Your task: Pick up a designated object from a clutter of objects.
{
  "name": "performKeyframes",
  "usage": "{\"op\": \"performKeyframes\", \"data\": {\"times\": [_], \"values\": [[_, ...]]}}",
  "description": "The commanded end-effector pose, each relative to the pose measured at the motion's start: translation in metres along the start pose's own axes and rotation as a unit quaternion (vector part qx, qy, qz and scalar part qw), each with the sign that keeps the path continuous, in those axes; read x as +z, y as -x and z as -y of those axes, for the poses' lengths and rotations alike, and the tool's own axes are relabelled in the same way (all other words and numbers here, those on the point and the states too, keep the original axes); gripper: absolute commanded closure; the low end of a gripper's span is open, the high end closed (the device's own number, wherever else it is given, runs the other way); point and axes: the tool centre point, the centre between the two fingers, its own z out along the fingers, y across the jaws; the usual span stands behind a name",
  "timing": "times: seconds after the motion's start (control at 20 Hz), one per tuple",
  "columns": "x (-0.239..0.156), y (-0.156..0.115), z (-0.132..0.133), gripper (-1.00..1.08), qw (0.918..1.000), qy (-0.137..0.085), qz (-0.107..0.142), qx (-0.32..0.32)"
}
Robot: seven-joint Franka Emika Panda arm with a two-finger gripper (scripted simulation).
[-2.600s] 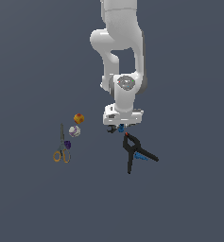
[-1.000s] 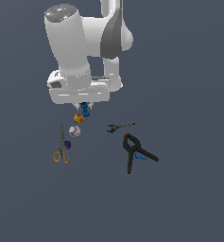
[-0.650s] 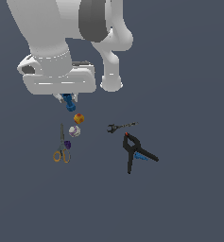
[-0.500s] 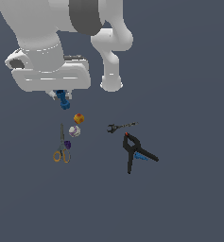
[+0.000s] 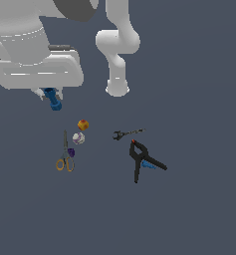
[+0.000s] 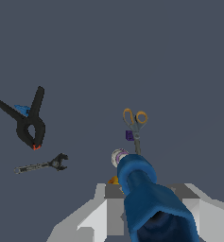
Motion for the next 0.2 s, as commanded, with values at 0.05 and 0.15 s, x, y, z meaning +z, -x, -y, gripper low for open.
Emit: {"op": "performKeyframes", "data": {"times": [0.05,0.15], "values": [[-0.0044,-0.0018,-0.0034,1.08,1.0000,0.000,0.000,0.000],[-0.0049,-0.0021,-0.0039,1.08,1.0000,0.000,0.000,0.000]]}}
